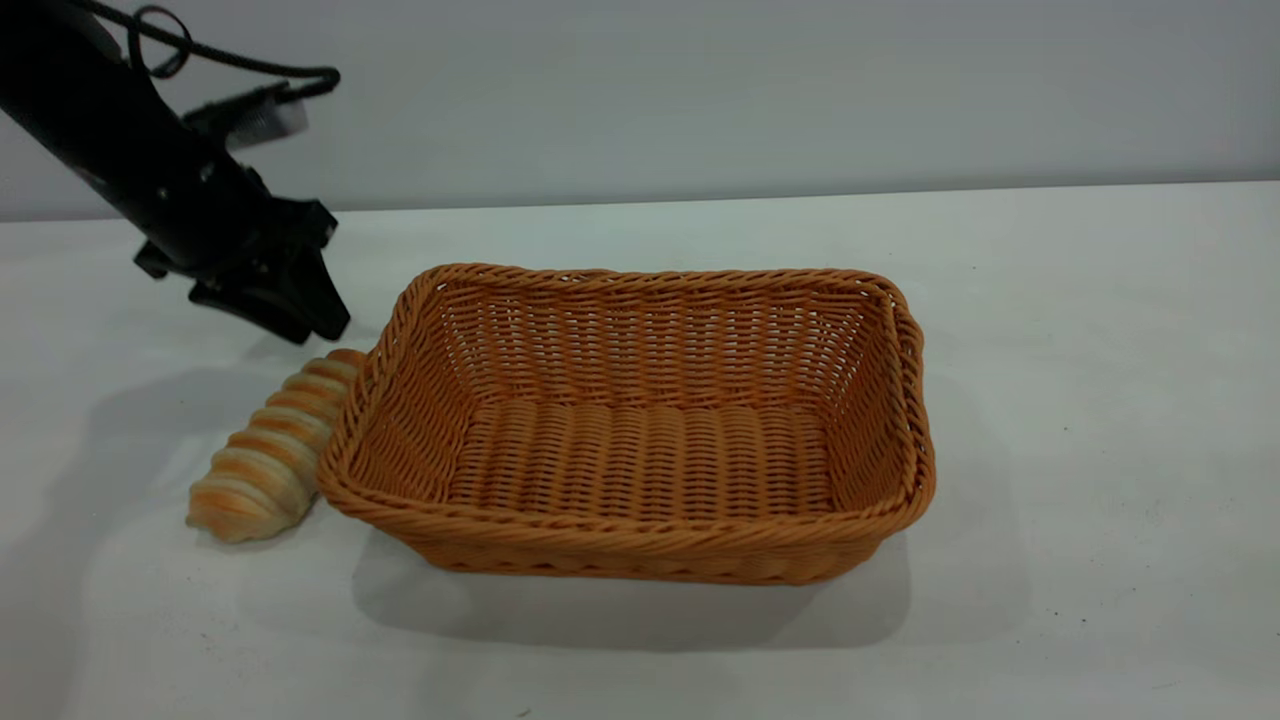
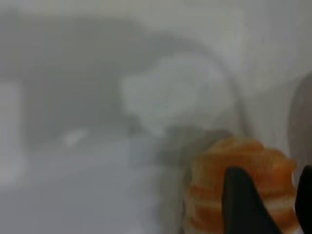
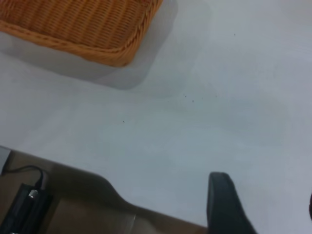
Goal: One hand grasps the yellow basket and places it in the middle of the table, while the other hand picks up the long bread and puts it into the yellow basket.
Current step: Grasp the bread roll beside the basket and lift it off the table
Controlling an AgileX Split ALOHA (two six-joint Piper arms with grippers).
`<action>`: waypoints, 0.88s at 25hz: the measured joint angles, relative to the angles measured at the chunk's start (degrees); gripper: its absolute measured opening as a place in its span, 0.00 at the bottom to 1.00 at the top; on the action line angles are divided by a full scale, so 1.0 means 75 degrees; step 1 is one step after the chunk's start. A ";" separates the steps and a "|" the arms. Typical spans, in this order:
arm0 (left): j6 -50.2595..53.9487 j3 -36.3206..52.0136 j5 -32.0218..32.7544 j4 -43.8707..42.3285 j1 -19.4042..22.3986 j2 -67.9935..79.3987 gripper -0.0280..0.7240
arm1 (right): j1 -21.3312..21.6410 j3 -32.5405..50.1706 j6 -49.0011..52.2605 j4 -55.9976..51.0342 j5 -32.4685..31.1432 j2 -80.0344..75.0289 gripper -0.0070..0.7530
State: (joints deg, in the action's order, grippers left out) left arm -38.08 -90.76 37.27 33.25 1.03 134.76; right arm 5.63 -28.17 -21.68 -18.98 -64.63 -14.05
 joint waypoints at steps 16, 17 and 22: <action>0.0524 -0.0119 0.0169 -0.0571 0.0000 0.0508 0.41 | 0.0000 0.0000 0.0489 0.0327 -0.0269 0.1190 0.46; 0.0534 -0.0127 0.0169 -0.0574 0.0000 0.0510 0.35 | 0.0000 0.0000 0.0489 0.0329 -0.0275 0.1190 0.46; 0.0556 -0.0127 0.0178 -0.0612 0.0000 0.0510 0.07 | 0.0000 0.0000 0.0489 0.0344 -0.0275 0.1190 0.44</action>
State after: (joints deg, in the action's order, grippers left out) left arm -33.91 -91.71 38.61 28.66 1.03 138.58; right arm 5.63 -28.17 -18.01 -16.40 -66.69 -5.12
